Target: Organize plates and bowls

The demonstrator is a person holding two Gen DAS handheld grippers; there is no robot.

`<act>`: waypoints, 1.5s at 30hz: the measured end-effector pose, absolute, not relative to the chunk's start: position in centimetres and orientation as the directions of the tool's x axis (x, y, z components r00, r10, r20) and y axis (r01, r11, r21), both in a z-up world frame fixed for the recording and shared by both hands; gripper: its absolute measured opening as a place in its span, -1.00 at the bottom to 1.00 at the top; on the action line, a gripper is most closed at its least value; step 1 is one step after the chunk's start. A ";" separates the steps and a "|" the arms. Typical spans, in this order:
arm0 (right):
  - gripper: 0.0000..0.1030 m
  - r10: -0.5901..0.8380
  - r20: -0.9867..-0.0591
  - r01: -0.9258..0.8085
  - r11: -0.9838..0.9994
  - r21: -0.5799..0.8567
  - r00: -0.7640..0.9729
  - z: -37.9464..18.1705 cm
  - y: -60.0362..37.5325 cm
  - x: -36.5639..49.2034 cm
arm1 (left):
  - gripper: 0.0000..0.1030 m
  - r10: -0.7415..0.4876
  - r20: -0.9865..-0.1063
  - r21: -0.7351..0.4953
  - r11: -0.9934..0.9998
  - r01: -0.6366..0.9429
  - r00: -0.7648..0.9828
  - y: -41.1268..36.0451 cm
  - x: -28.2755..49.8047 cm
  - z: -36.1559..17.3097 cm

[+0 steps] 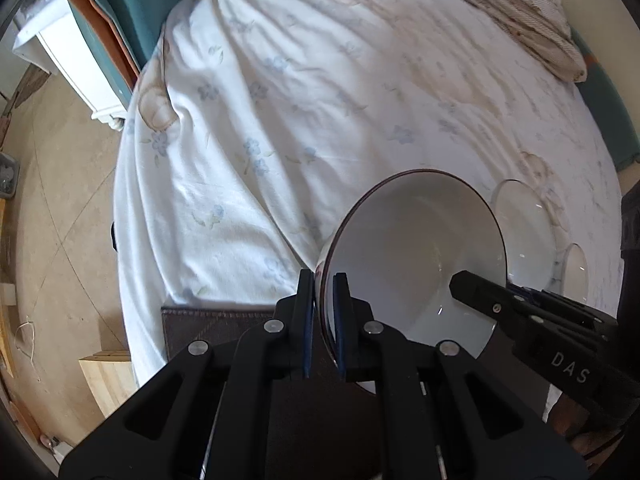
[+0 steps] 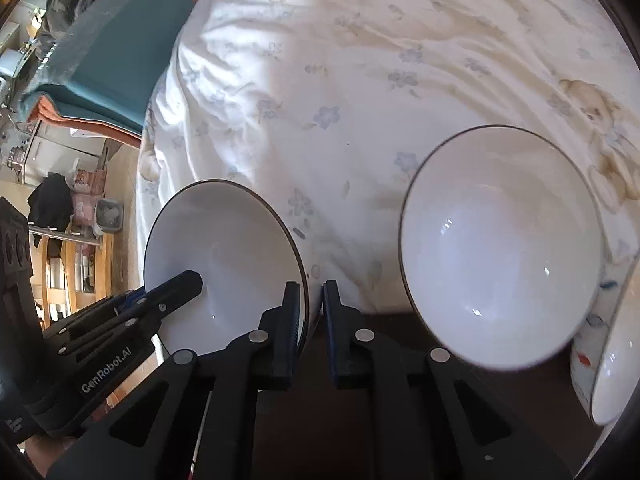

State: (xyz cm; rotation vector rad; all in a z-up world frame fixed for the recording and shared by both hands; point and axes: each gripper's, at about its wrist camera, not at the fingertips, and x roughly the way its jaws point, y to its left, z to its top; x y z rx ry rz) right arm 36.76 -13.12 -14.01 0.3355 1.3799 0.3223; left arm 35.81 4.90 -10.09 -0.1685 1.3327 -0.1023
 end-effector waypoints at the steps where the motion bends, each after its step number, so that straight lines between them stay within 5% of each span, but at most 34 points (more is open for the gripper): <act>1: -0.76 0.412 -0.896 -0.033 0.910 0.412 0.168 -13.3 -13.3 36.3 | -0.87 -0.174 -0.955 -0.184 0.983 -0.021 0.241 4.9 35.5 -9.5; 15: -0.75 0.395 -0.893 -0.049 0.918 0.394 0.216 -6.2 -17.1 26.4 | -0.87 -0.202 -0.941 -0.201 0.979 0.032 0.271 0.5 26.4 -3.9; 45: -0.73 0.405 -0.913 -0.037 0.914 0.403 0.048 -11.9 -19.1 12.1 | -0.87 -0.182 -0.977 -0.179 0.983 0.038 0.112 -1.7 12.6 -9.7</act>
